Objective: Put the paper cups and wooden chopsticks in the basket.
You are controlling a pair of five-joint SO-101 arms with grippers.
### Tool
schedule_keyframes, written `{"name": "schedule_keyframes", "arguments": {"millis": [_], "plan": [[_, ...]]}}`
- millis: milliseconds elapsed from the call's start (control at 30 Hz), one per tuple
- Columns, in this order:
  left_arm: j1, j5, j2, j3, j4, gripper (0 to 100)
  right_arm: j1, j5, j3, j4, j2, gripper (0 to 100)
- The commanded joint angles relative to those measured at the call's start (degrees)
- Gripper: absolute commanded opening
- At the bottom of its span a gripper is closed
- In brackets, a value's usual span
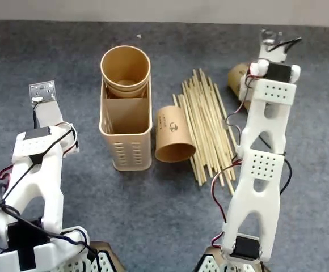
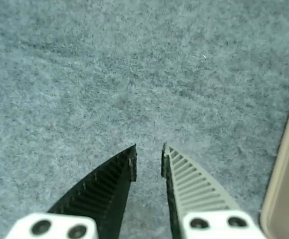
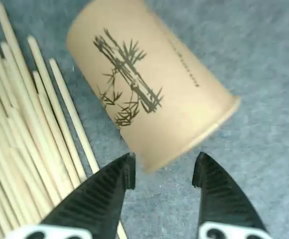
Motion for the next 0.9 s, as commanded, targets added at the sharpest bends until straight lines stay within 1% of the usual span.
{"name": "schedule_keyframes", "arguments": {"millis": [0,100,200,367,433,500,567,600,633,667,733,867], "plan": [[-0.40,0.35,-1.27,-0.31,-0.70,11,0.04,-3.60,-6.29,0.57,-7.25,19.9],[-0.40,0.35,-1.27,-0.31,-0.70,11,-1.10,-5.45,-6.29,-1.01,-4.70,19.9],[-0.40,0.35,-1.27,-0.31,-0.70,11,-2.42,-8.18,-6.37,-5.32,0.48,19.9],[-0.40,0.35,-1.27,-0.40,-0.70,11,-2.51,-16.62,-6.73,-10.24,7.08,19.8],[-0.40,0.35,-1.27,-0.40,-0.70,11,-2.15,-18.46,-6.73,-11.21,8.13,19.3],[-0.40,0.35,-1.27,-0.40,-0.70,11,-2.15,-18.46,-6.73,-11.12,8.31,13.4],[-0.40,0.35,-1.27,-0.40,-0.70,11,-2.15,-17.93,-6.73,-11.21,8.22,0.6],[-0.31,0.35,-1.27,-0.31,-0.70,11,-2.15,-17.85,-6.81,-11.21,8.22,0.1],[-0.31,0.35,-1.27,-0.31,-0.70,11,-2.07,-17.85,-6.81,-11.21,8.22,2.2],[-0.31,0.35,-1.27,-0.22,-0.70,11,-1.98,-17.76,-6.64,-11.38,8.22,0.7],[-0.31,0.35,-1.19,-0.22,-0.70,11,-0.57,-16.35,-6.55,-11.47,8.13,0.8],[-0.22,0.44,-1.19,-0.22,-0.70,11,0.66,-5.10,-6.64,-12.26,3.74,0.7]]}}
